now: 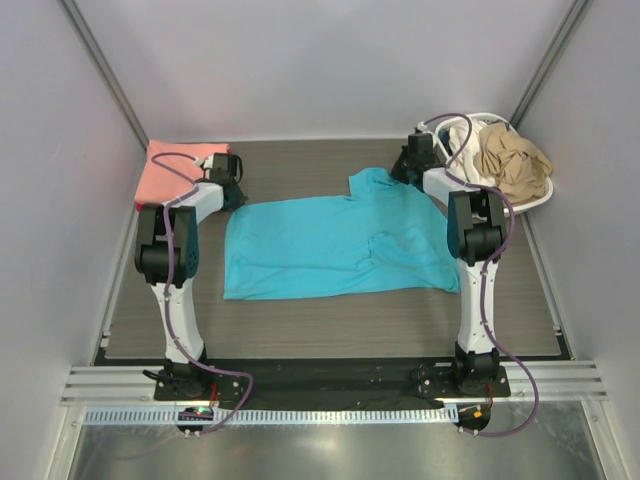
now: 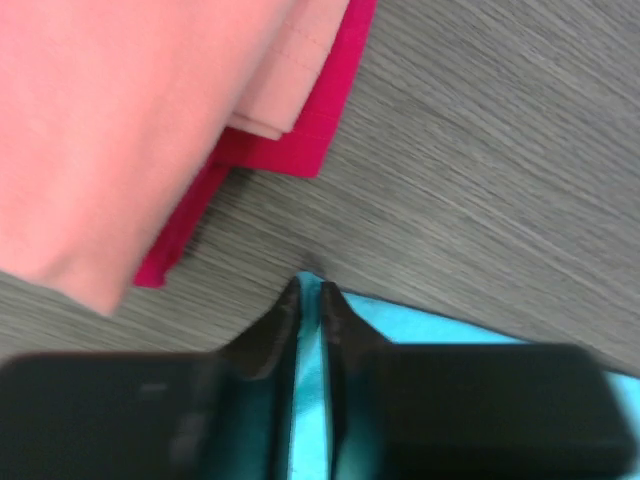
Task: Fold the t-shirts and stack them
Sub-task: Fold the tshirt
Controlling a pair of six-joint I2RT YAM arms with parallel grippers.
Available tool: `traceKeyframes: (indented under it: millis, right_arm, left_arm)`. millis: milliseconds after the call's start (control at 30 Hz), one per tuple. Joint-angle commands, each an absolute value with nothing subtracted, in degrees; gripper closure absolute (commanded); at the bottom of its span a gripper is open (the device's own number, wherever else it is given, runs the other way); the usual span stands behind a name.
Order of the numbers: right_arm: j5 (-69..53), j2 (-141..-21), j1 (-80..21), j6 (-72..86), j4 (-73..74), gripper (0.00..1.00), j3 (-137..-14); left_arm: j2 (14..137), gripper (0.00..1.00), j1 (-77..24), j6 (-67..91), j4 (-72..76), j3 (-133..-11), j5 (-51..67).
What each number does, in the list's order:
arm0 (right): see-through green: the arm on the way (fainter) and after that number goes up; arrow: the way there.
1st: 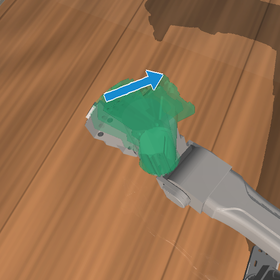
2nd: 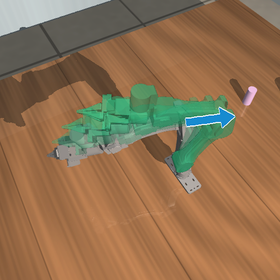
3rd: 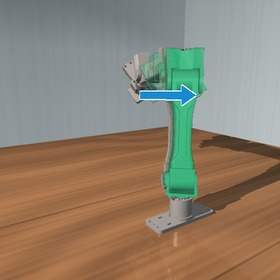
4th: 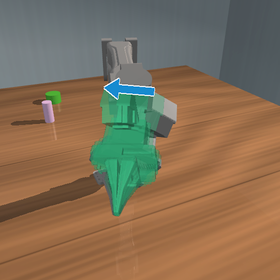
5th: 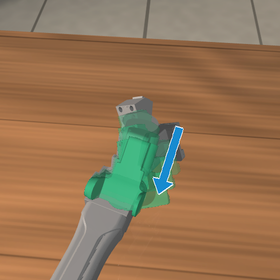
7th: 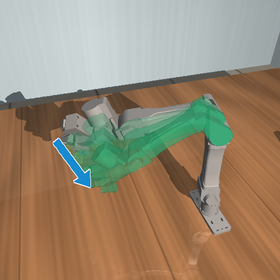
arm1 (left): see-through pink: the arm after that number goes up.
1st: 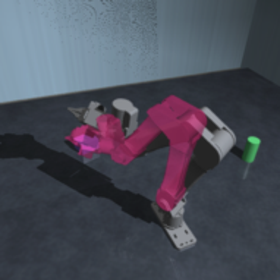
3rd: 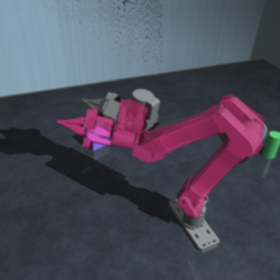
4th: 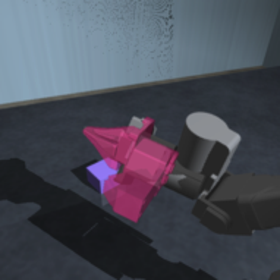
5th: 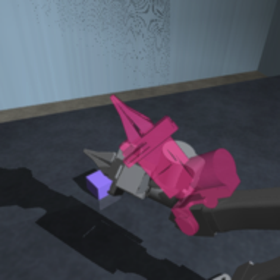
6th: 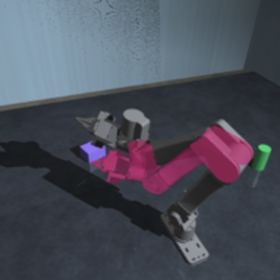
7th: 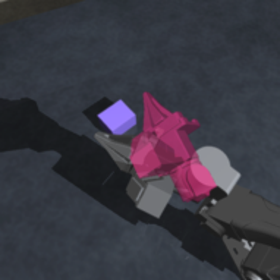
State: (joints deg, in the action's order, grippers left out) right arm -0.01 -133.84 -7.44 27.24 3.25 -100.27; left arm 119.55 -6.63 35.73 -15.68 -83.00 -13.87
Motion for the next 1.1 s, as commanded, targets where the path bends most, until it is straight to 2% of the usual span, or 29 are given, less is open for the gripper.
traceKeyframes:
  millis: [0, 33, 200, 367, 600, 1067]
  right_arm:
    - [-1.75, -131.31, -6.77, 27.77, 0.79, 0.99, -100.02]
    - [-2.98, -131.13, -6.77, 27.69, 0.70, 0.99, -100.11]
    - [-8.69, -129.91, -6.77, 25.23, -1.76, 0.99, -101.34]
    - [-9.32, -121.93, -6.77, 23.47, -1.85, 0.99, -96.96]
    - [-6.86, -107.94, -6.68, 22.50, -2.02, 0.99, -80.19]
    - [-0.27, -77.45, -6.86, 22.85, 3.86, 0.99, -55.21]
  left_arm:
    - [120.94, 0.94, -7.29, 36.04, -16.44, -84.20, -13.18]
    - [120.50, 1.00, -7.29, 36.38, -16.17, -83.94, -13.18]
    - [117.52, 1.00, -7.38, 36.47, -15.47, -83.32, -12.39]
    - [110.24, 1.00, -7.38, 35.43, -17.57, -81.39, -12.13]
    - [100.48, 1.00, -7.38, 34.72, -17.32, -74.54, -10.90]
    - [83.85, 1.00, -7.30, 36.56, -12.57, -55.38, -8.09]
